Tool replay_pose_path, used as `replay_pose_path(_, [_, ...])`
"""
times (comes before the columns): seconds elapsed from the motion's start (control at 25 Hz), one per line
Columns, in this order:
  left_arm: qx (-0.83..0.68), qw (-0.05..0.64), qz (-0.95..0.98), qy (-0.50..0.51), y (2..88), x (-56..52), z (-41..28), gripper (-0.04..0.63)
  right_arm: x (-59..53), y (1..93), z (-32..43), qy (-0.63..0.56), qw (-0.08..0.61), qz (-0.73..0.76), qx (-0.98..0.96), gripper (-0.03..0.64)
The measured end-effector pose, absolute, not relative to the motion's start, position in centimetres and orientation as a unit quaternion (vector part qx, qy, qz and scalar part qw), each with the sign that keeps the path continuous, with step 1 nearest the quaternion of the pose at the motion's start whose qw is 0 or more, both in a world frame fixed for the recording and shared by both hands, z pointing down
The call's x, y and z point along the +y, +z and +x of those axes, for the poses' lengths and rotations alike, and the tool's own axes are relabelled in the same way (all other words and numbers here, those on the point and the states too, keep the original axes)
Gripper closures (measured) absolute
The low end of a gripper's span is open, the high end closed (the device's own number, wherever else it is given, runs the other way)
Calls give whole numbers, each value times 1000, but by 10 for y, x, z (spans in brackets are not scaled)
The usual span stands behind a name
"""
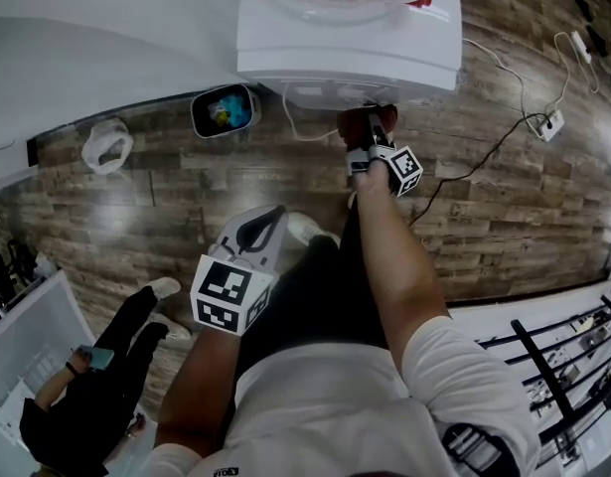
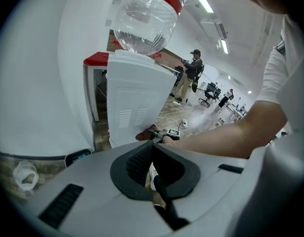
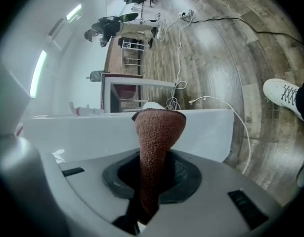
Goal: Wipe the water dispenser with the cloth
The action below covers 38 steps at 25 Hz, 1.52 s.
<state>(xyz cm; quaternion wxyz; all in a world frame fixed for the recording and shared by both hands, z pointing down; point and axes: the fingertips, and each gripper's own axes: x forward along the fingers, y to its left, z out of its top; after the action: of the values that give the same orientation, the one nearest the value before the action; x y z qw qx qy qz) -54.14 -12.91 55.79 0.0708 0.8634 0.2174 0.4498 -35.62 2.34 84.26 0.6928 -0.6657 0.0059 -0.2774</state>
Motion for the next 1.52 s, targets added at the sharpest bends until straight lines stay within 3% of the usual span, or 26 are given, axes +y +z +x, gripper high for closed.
replay_pose_path(0.4, [222, 75, 876, 422, 520, -136, -545, 606, 21, 701, -343, -181, 730, -655, 69, 561])
replay_pose_path(0.84, [218, 79, 886, 402, 492, -152, -559, 606, 22, 554, -339, -120, 719, -668, 148, 561])
replay_pose_path(1.52, [215, 92, 891, 389, 487, -160, -568, 606, 25, 461, -343, -58, 717, -664, 205, 561])
